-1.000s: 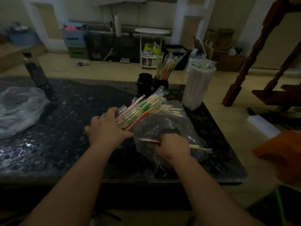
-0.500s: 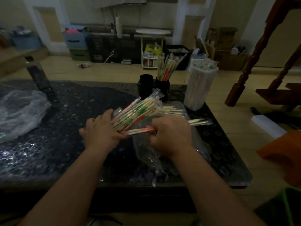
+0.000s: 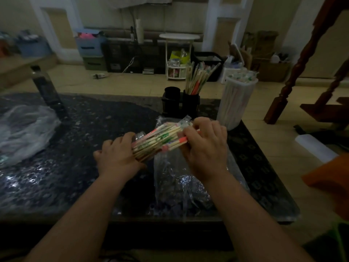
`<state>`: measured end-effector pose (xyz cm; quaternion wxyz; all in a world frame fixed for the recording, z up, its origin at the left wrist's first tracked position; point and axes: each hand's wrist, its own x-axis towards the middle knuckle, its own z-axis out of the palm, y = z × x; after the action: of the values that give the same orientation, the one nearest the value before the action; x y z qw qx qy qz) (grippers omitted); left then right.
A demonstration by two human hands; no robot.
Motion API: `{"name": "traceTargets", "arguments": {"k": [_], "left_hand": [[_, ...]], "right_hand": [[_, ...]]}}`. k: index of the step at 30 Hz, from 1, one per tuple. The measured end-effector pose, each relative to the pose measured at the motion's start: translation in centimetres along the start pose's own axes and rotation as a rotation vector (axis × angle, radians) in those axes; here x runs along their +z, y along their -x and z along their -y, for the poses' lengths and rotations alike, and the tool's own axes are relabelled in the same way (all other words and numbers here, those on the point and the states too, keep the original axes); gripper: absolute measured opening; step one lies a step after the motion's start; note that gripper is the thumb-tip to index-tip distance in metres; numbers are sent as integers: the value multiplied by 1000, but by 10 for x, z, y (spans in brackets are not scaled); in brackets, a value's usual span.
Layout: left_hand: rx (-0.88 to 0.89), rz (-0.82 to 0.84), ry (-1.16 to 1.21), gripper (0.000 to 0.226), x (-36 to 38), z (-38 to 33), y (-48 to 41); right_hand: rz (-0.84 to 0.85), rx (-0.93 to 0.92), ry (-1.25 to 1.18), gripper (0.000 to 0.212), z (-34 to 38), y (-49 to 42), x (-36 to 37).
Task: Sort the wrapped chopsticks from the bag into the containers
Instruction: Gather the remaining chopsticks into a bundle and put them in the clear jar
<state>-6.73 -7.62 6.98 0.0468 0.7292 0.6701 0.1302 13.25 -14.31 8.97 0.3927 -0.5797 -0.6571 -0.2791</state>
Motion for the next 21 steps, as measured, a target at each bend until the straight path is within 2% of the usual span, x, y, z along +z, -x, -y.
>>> {"name": "traceTargets", "arguments": {"k": [2, 4, 7, 11, 14, 17, 21], "left_hand": [[13, -13, -8, 89, 1, 0, 0], [22, -31, -25, 90, 1, -1, -1], [21, -23, -25, 92, 2, -2, -3], [36, -27, -12, 92, 5, -2, -6], [44, -47, -16, 94, 7, -4, -6], [50, -46, -3, 93, 8, -6, -7], [73, -50, -6, 93, 8, -9, -7]], "right_hand": [[17, 1, 23, 25, -3, 0, 6], [24, 45, -64, 19, -3, 1, 9], [-45, 288, -335, 7, 0, -6, 10], [-107, 577, -757, 8, 6, -11, 10], [-60, 807, -971, 17, 9, -13, 7], [-11, 923, -1048, 17, 9, -15, 5], [86, 961, -1065, 11, 3, -15, 9]]}}
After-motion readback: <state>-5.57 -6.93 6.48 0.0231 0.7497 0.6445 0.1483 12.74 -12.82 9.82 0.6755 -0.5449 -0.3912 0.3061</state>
